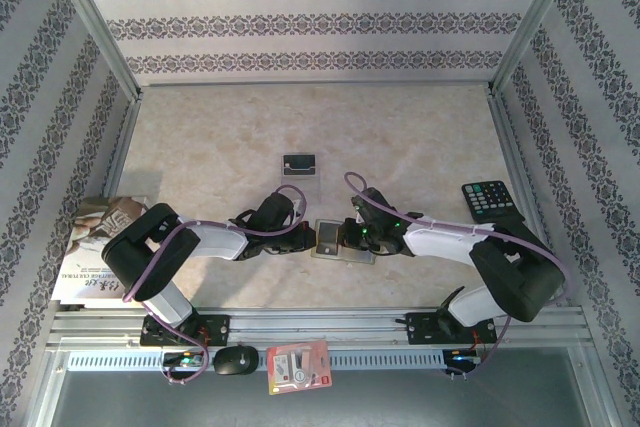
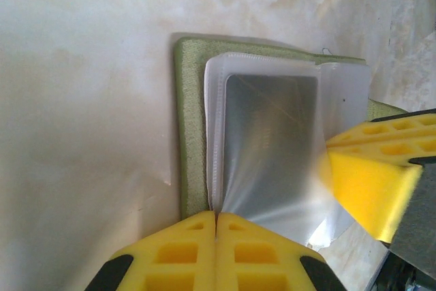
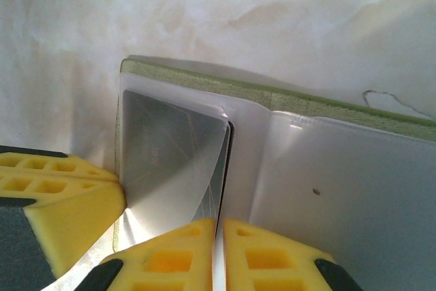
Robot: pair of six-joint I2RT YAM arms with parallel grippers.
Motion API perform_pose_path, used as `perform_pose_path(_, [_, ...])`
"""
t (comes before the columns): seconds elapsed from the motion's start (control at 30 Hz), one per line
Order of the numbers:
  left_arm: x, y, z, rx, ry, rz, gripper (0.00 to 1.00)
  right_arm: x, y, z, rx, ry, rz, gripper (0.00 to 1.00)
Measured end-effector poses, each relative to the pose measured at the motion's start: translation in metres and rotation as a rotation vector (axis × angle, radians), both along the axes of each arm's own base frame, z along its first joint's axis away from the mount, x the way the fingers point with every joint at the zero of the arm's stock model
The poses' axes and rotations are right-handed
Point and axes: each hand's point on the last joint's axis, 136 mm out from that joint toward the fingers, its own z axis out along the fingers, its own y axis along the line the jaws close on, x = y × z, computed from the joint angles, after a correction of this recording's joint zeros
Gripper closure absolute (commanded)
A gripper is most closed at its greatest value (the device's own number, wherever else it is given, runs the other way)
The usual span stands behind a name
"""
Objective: Take the credit cards out of the card holder
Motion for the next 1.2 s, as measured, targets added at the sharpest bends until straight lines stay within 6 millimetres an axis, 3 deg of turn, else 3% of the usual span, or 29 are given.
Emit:
perform_pose_path(0.57, [0.000,-0.001,-0.001,-0.009,0.007,0.000,0.96,0.001,0.006,-0.003,0.076,0.043,-0.015,0.79])
perform_pose_path(0.67, [0.000,-0.001,-0.001,-0.010,0.008,0.001,0.97,0.001,0.006,-0.004,0.093,0.048,-0.017,0.81])
perform_pose_path(0.9, [0.000,-0.001,-0.001,-0.010,0.008,0.001,0.97,0.001,0.004,-0.005,0.120,0.059,-0.034,1.00])
perform_pose_path(1.2, [-0.002,-0.003,0.000,-0.015,0.010,-0.007,0.99,0.000,-0.006,-0.001,0.082,0.027,-0.051,1.00])
